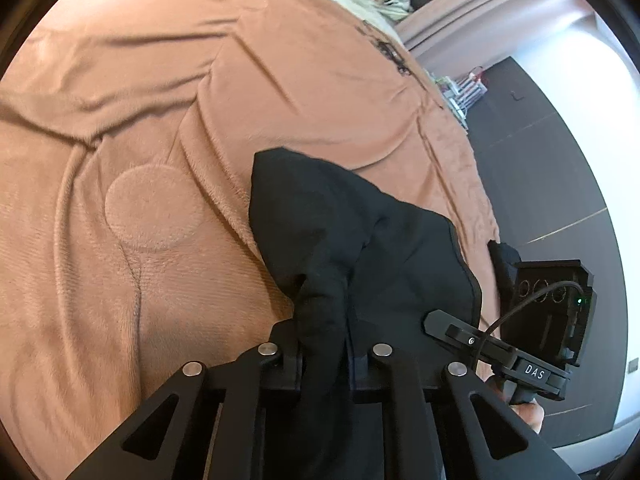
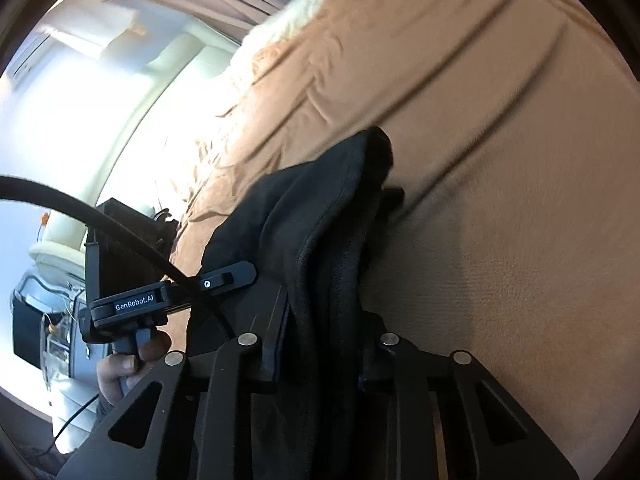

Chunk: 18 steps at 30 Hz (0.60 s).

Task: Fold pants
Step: 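Grasp the folded pants with both tools and lift them off the bed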

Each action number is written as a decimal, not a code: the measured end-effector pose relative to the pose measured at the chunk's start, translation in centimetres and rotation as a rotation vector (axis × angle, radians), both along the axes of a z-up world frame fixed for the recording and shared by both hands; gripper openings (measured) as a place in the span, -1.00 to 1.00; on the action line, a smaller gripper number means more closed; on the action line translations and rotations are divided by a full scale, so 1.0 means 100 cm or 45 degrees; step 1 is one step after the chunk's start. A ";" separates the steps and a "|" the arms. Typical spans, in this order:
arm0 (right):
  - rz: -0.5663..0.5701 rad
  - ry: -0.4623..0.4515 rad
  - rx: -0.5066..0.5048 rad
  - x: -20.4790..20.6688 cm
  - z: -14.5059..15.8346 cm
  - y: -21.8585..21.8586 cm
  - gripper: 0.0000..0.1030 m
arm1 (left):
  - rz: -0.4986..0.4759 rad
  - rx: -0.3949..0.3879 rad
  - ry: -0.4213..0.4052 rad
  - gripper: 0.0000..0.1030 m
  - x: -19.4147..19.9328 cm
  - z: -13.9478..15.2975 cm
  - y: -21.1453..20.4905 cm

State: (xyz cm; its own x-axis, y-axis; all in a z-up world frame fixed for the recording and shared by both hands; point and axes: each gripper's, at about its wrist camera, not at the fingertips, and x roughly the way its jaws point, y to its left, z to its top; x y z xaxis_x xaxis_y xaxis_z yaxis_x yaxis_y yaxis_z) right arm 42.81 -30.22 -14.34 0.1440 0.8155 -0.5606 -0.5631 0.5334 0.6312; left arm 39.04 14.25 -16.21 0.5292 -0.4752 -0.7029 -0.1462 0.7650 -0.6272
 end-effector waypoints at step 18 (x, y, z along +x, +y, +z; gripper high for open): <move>-0.127 -0.302 0.066 -0.106 0.074 -0.054 -0.62 | -0.087 0.059 -0.281 -0.80 -0.057 0.104 -0.049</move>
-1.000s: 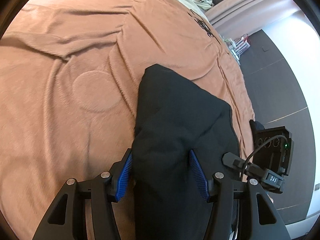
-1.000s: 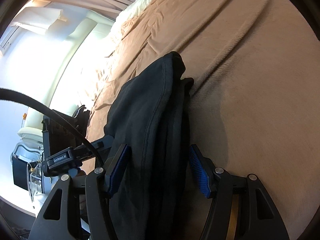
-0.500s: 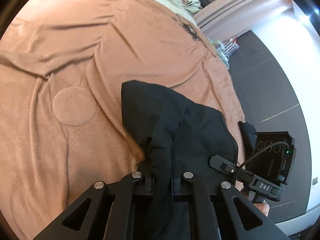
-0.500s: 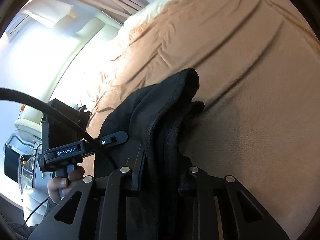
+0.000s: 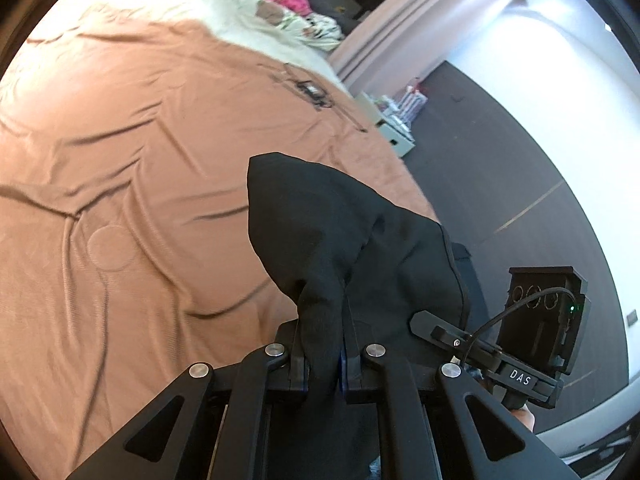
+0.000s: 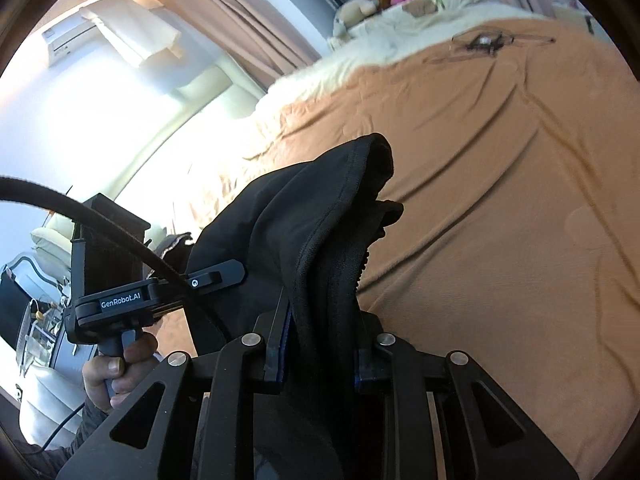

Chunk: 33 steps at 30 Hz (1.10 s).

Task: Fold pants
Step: 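Grasp the folded pants with both tools and lift them off the bed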

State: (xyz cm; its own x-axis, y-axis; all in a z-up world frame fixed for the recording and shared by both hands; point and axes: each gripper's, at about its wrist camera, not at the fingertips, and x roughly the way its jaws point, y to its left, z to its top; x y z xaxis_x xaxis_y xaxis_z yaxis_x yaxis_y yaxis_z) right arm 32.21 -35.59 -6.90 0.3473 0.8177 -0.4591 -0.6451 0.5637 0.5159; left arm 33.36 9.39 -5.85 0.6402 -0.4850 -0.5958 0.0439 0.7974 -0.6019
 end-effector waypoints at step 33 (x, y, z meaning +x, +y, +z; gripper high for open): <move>-0.324 -0.351 -0.005 -0.184 0.076 -0.260 -0.63 | -0.393 0.102 -0.304 -0.80 0.001 0.132 -0.274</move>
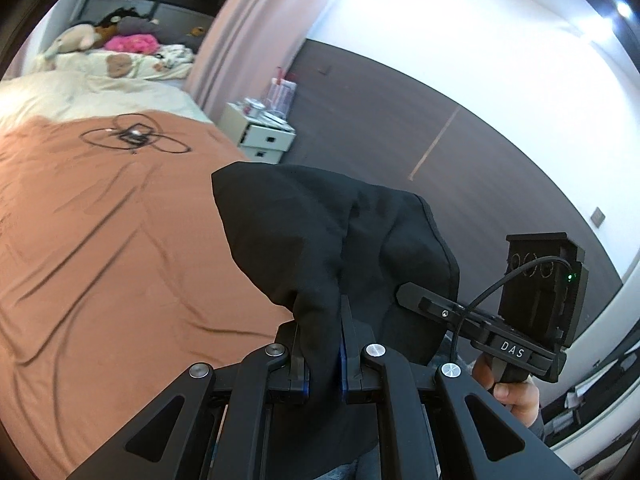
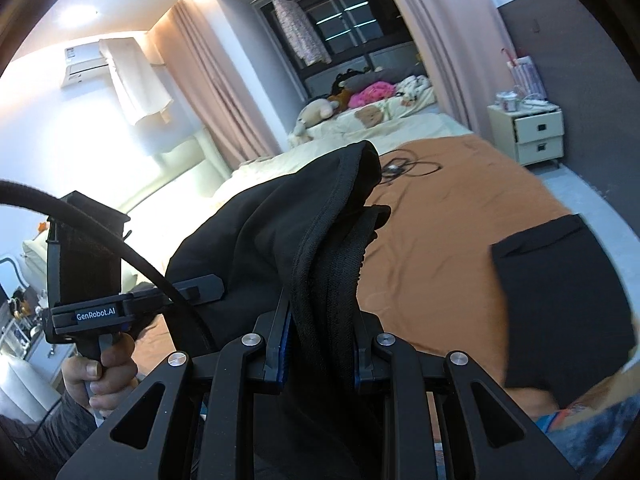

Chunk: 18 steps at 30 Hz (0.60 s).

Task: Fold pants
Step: 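Grasp the folded pants with both tools and lift them off the bed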

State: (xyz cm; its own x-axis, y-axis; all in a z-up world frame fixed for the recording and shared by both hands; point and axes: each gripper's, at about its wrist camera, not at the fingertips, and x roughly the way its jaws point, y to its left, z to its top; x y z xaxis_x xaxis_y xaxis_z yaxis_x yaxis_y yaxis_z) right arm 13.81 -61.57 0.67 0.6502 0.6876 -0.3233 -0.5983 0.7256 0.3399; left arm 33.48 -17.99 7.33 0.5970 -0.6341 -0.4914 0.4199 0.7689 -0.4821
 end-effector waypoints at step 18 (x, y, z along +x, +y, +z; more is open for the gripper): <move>-0.174 -0.034 -0.142 -0.005 0.013 -0.042 -0.63 | -0.182 -0.015 0.025 -0.80 0.099 -0.047 -0.134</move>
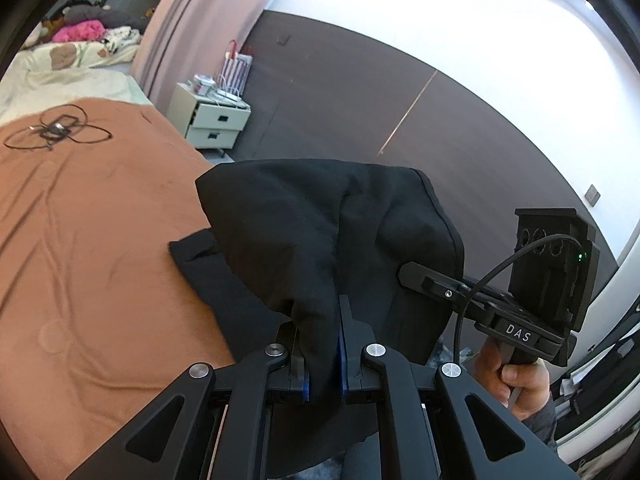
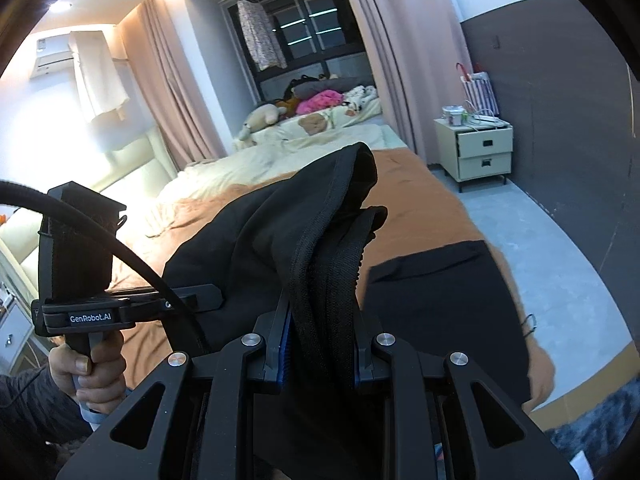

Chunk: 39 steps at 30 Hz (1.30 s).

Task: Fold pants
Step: 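Grasp the folded pants with both tools and lift them off the bed, then carry the folded pants to the bed corner and open both tools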

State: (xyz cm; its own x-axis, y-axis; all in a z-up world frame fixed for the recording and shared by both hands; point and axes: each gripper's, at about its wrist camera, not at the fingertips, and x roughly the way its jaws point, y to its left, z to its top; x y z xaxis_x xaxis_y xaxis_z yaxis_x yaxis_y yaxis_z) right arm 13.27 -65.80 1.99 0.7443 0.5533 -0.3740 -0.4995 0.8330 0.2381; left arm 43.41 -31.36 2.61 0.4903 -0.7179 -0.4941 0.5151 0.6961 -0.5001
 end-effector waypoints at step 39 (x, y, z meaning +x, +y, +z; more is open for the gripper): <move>-0.332 0.221 -0.236 0.050 0.007 0.058 0.31 | 0.051 0.036 0.366 0.01 0.152 -0.155 -0.039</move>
